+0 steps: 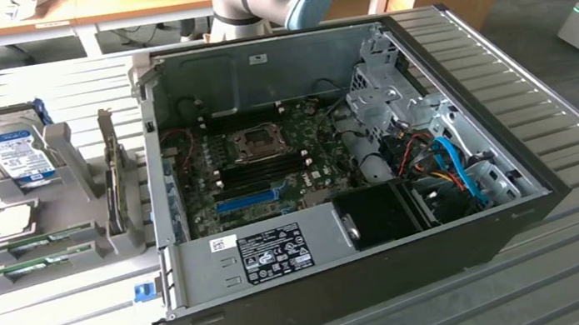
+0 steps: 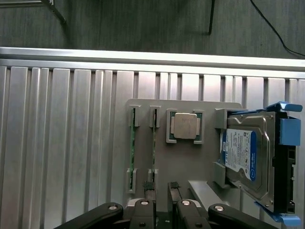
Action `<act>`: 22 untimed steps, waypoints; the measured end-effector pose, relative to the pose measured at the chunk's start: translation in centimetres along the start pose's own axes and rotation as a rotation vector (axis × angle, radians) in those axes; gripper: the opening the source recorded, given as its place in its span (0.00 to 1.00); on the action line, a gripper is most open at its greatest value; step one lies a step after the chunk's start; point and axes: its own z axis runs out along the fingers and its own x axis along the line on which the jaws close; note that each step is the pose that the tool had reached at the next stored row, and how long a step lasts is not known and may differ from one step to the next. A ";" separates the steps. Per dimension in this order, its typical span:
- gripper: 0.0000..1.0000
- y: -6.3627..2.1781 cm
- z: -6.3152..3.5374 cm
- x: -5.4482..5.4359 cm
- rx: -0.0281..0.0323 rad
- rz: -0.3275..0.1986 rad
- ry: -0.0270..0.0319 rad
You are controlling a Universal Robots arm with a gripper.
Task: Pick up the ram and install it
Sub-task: 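Pick up the ram and move it above insertion slot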
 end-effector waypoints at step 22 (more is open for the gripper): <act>0.25 -0.14 3.84 0.0 0.0000 0.000 -0.0002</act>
